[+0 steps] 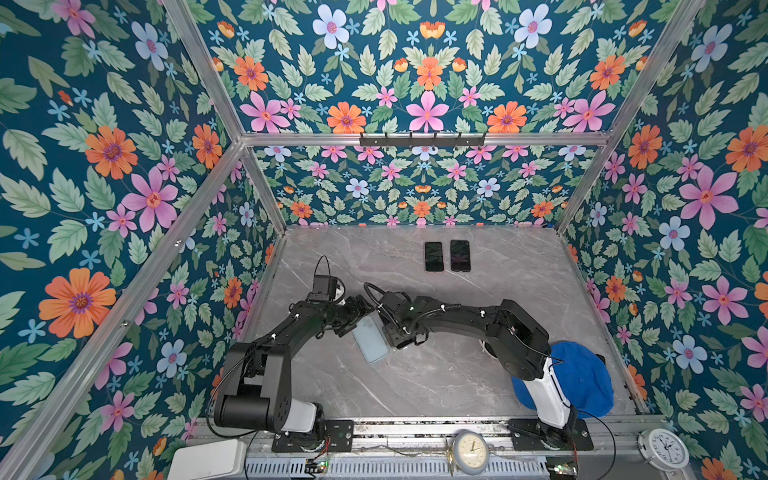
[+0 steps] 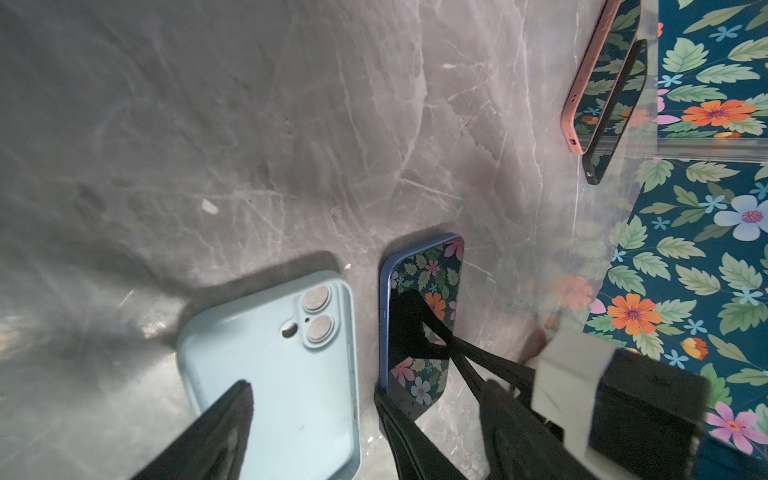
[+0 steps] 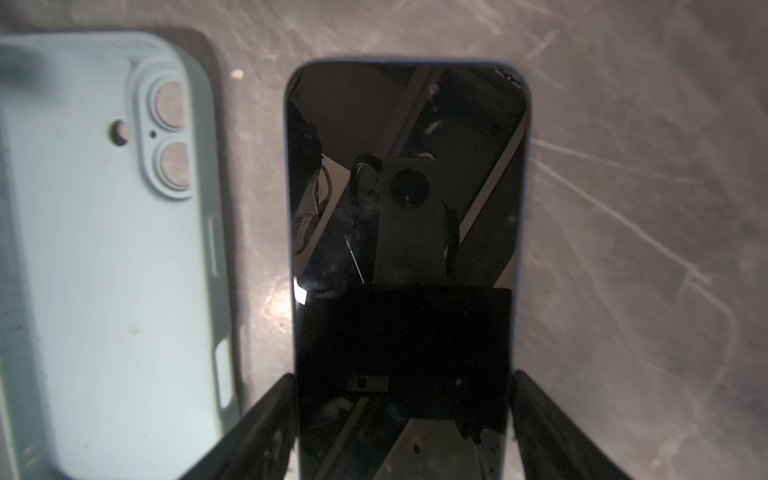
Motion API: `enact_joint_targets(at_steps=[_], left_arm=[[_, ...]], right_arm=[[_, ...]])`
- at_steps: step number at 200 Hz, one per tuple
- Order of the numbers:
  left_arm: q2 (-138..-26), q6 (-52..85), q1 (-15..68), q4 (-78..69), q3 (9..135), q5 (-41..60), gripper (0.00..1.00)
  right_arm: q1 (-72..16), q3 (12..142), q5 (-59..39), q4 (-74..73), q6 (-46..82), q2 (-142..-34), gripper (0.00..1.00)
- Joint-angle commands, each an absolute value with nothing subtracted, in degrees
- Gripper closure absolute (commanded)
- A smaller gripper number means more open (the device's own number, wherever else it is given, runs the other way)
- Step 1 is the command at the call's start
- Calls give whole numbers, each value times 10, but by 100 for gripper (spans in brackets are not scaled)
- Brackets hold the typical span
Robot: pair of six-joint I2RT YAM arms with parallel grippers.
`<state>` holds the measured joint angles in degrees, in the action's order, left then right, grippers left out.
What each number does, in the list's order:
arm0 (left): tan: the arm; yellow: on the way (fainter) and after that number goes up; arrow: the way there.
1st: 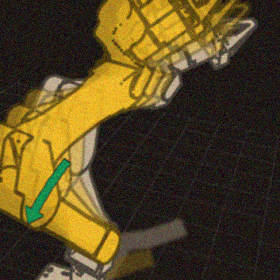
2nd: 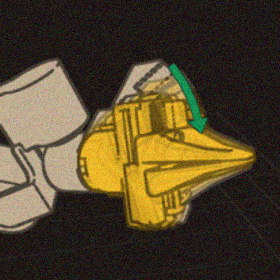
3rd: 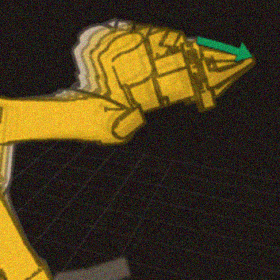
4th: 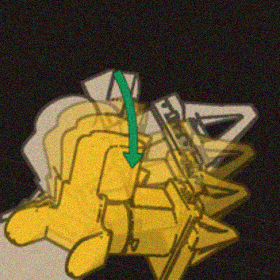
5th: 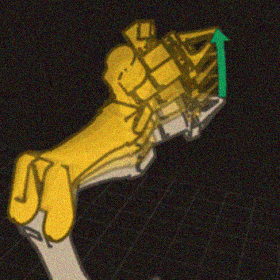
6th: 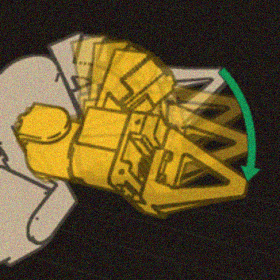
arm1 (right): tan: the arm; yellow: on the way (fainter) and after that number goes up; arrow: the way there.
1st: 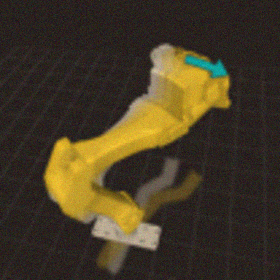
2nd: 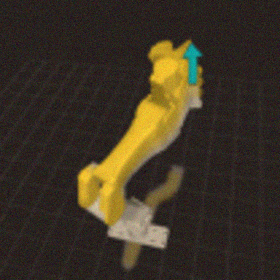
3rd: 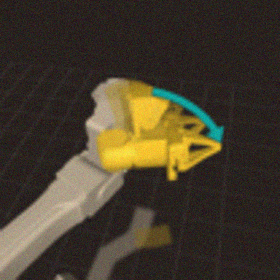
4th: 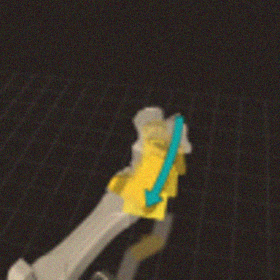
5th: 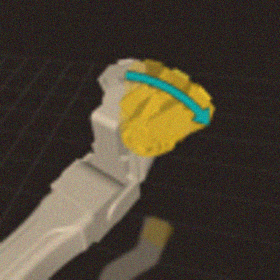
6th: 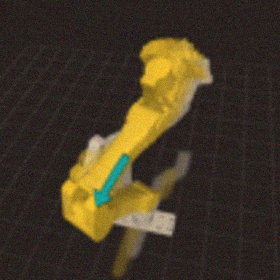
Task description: Put the phone into the phone case
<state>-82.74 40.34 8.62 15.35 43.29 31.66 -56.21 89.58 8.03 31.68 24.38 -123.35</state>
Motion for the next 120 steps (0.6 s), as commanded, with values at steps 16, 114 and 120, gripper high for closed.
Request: enact_joint_targets(at_steps=[16, 114, 120], left_arm=[[-854, 391, 90, 150, 457, 338, 17], [-968, 410, 137, 40, 527, 427, 37], [-977, 411, 138, 32, 529, 430, 38]], right_arm=[[-535, 848, 7, 321, 255, -1222, 31], [-499, 747, -33, 211, 254, -1146, 34], [-498, 745, -33, 209, 255, -1144, 34]])
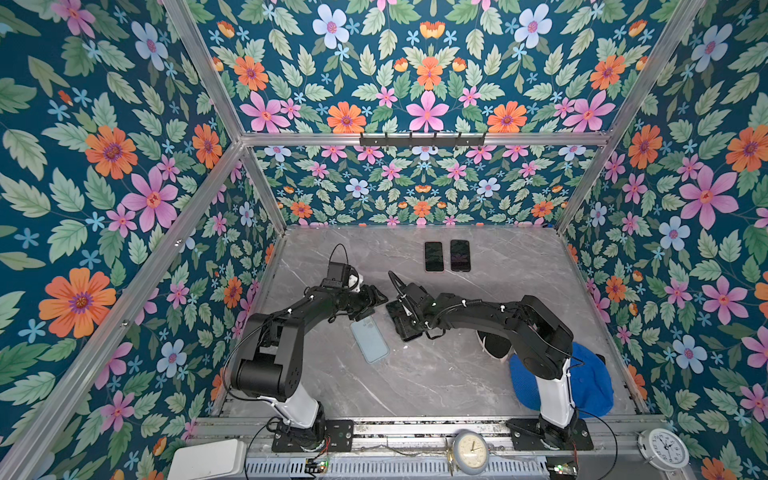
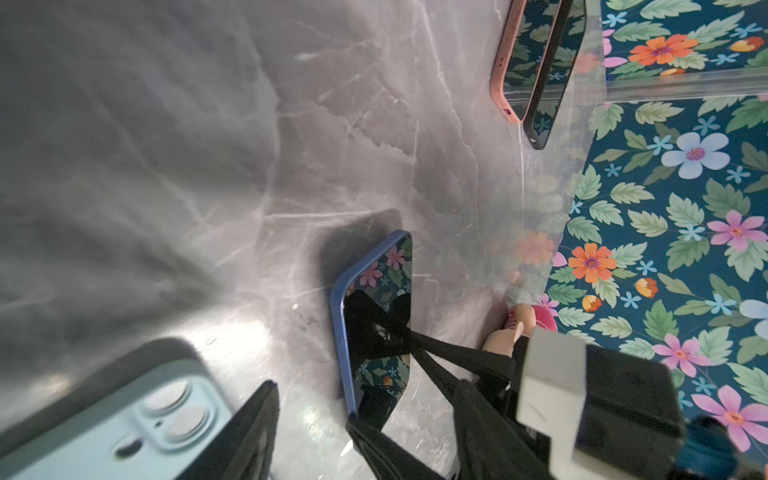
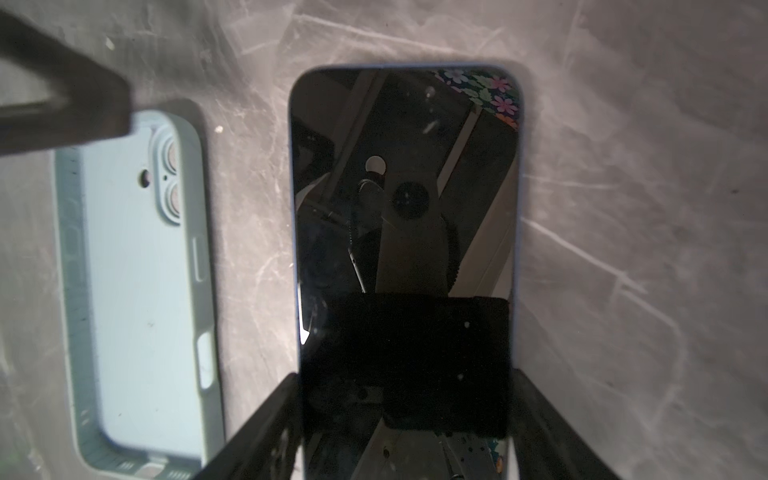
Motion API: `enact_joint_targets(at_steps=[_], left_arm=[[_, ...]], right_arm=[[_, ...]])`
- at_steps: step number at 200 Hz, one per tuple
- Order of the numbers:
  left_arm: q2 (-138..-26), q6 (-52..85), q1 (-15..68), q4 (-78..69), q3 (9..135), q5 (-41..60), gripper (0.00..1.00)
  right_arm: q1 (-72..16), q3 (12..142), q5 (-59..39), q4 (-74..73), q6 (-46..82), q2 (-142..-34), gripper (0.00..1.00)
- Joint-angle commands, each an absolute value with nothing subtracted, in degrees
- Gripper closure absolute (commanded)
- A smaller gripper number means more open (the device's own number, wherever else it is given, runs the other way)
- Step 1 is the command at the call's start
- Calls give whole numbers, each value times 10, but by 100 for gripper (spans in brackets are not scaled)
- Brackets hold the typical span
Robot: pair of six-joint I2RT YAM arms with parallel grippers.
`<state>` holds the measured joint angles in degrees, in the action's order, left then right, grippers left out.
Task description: Put the phone into the phone case
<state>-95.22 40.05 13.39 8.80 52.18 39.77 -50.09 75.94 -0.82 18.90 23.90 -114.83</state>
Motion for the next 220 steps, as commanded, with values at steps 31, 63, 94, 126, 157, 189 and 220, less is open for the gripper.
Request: enact_joint_targets(at_steps=[31, 63, 94, 126, 157, 189, 220], left_arm=[[-1001, 408, 140, 9, 538, 439, 45], [-1030, 407, 143, -15, 534, 455, 58], [-1037, 403, 147, -34, 519, 464, 60], [-1045, 404, 150, -59, 514, 485, 67], [-1049, 391, 152, -61, 512, 486, 79], [-1051, 387, 152, -72, 509, 485, 79], [-1059, 396, 152, -104, 504, 497, 77]], right_arm=[[-496, 738, -35, 203, 257, -1140, 35], [-491, 727, -37, 193, 258, -1130, 35], [-488, 719, -38, 185, 259, -1122, 35], [-487, 721, -40, 183, 258, -1122, 35], [-487, 722, -41, 179, 253, -1119, 35], [-487, 724, -44, 174, 250, -1119, 36], [-487, 726, -50, 169, 250, -1119, 36]])
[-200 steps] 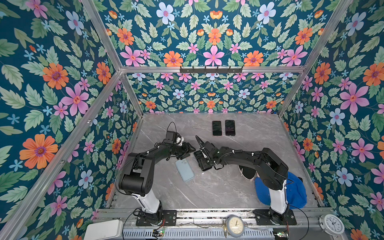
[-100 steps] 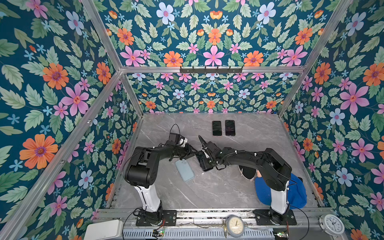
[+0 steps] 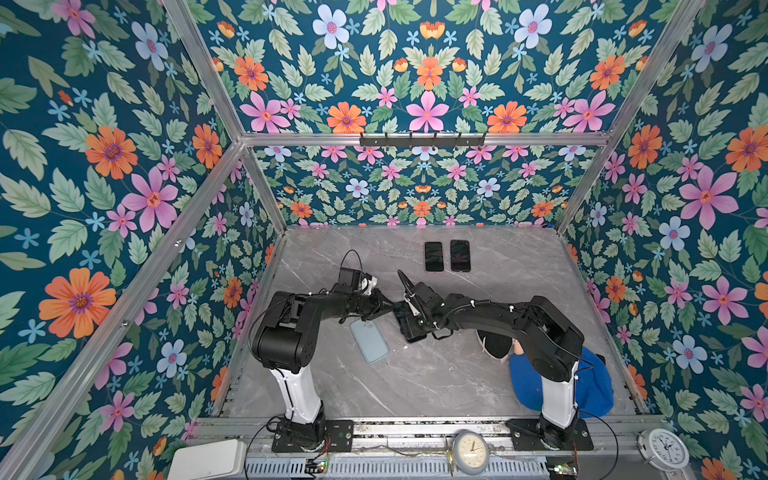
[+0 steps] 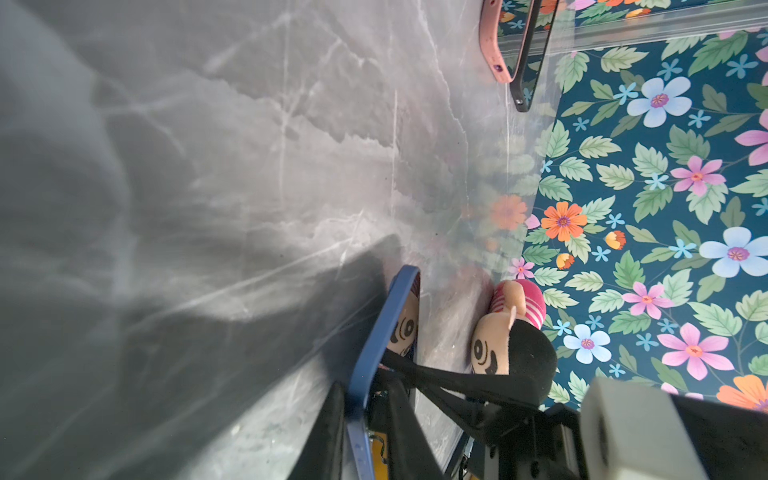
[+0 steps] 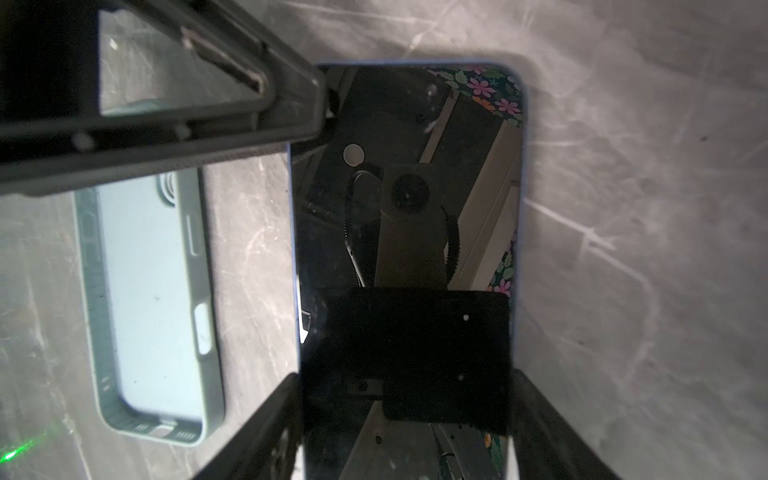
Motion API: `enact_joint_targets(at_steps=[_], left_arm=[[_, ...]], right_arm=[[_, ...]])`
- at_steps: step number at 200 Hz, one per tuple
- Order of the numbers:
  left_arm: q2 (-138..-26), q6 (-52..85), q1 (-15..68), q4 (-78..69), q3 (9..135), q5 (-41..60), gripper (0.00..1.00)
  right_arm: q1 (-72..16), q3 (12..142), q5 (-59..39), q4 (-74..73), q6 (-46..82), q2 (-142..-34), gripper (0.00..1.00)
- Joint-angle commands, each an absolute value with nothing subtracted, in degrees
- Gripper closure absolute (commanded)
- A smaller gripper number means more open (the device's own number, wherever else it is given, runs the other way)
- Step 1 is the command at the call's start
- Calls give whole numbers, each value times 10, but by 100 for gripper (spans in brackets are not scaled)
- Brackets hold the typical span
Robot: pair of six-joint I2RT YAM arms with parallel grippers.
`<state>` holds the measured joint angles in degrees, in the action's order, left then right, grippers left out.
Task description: Put the phone into the phone case
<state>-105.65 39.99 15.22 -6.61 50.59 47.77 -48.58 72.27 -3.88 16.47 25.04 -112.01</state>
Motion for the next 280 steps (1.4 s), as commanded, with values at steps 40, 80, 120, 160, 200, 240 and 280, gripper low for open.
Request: enact_joint_targets(at_steps=[40, 80, 120, 160, 200, 240, 280], left_arm=[[-1063, 397, 154, -120, 501, 499, 77], [-1057, 402, 154, -132, 489, 500, 89], [-1046, 429, 154, -167, 469, 510, 99], [-1029, 516, 154, -285, 426, 519, 100], [-1015, 621, 153, -432, 384, 503, 100], [-1020, 786, 154, -683, 313, 469, 100], [-1037, 864, 154, -801, 275, 435, 100]], right_arm=[[-486, 726, -51, 169, 251, -1115, 36], [-487, 725, -44, 173, 249, -1109, 36], [-487, 719, -25, 193, 266, -1085, 24], [-487, 705, -23, 203, 357, -1030, 13], [-438, 597, -76, 111, 530, -899, 14], [-354, 487, -180, -60, 702, -831, 19], [-339, 413, -208, -207, 800, -816, 23]])
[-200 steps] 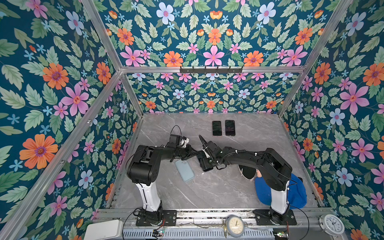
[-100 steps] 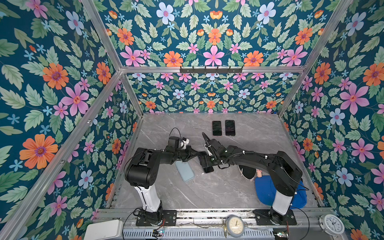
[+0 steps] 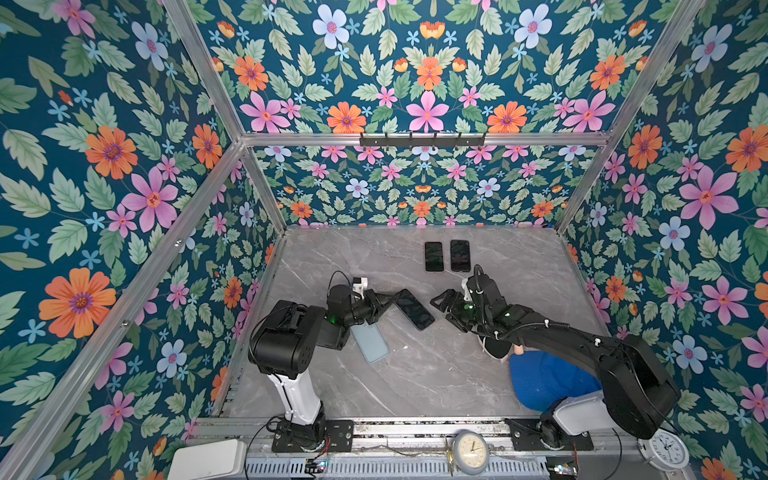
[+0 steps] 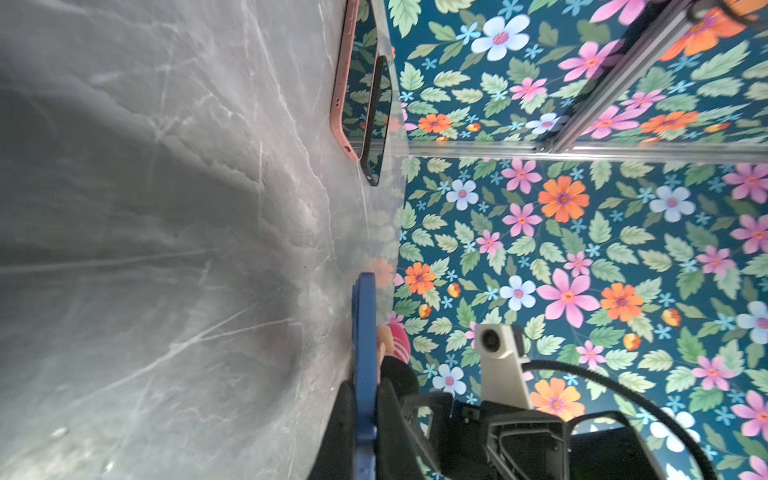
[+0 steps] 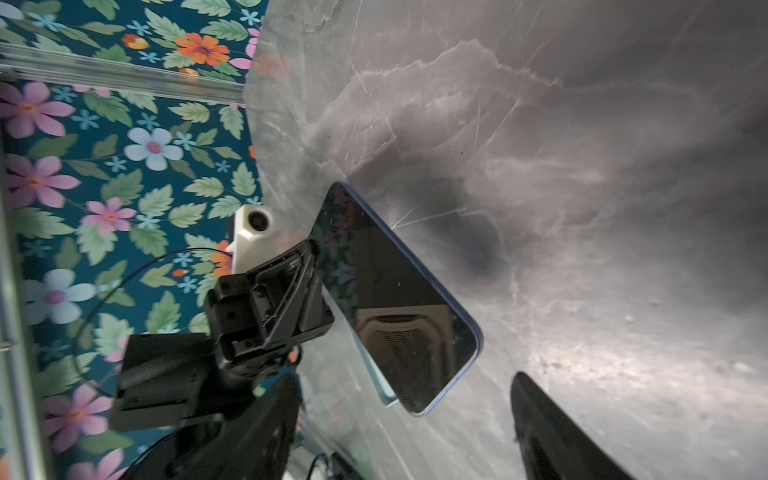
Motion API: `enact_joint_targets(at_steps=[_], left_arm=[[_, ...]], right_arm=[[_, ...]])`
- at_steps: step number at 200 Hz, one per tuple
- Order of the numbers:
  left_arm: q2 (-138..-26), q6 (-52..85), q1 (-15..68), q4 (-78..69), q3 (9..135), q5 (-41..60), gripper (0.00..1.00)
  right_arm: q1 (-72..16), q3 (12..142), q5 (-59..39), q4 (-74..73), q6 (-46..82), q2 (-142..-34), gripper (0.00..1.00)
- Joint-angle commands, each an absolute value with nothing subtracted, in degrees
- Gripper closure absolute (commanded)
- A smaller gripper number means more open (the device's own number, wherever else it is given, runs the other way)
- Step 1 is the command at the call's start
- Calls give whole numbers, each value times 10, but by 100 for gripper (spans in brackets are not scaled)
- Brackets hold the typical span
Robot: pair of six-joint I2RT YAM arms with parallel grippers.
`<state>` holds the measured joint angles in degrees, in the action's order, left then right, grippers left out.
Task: Put the phone into the phone case
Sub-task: 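Turn the phone on edge with the right gripper while the left moves over the case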
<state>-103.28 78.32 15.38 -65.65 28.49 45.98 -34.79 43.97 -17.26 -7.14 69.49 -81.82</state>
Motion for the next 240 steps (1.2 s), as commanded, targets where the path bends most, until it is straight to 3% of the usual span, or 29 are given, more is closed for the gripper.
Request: enact_joint_targets(at_steps=[1, 75, 155, 201, 240], left_arm=[[-1037, 865, 154, -802, 275, 434, 100], [-1043, 922, 168, -857, 285, 402, 100], [-1051, 949, 172, -893, 278, 391, 100], [-1057, 957, 172, -905, 280, 397, 100], [-1003, 886, 167, -787, 273, 411, 65]], right_arm=[[-339, 412, -208, -211, 801, -816, 23], [-339, 363, -236, -383, 860, -857, 35], [-339, 368, -254, -438, 866, -882, 77], [-339, 370, -251, -429, 861, -881, 87], [-338, 378, -257, -368, 836, -867, 95]])
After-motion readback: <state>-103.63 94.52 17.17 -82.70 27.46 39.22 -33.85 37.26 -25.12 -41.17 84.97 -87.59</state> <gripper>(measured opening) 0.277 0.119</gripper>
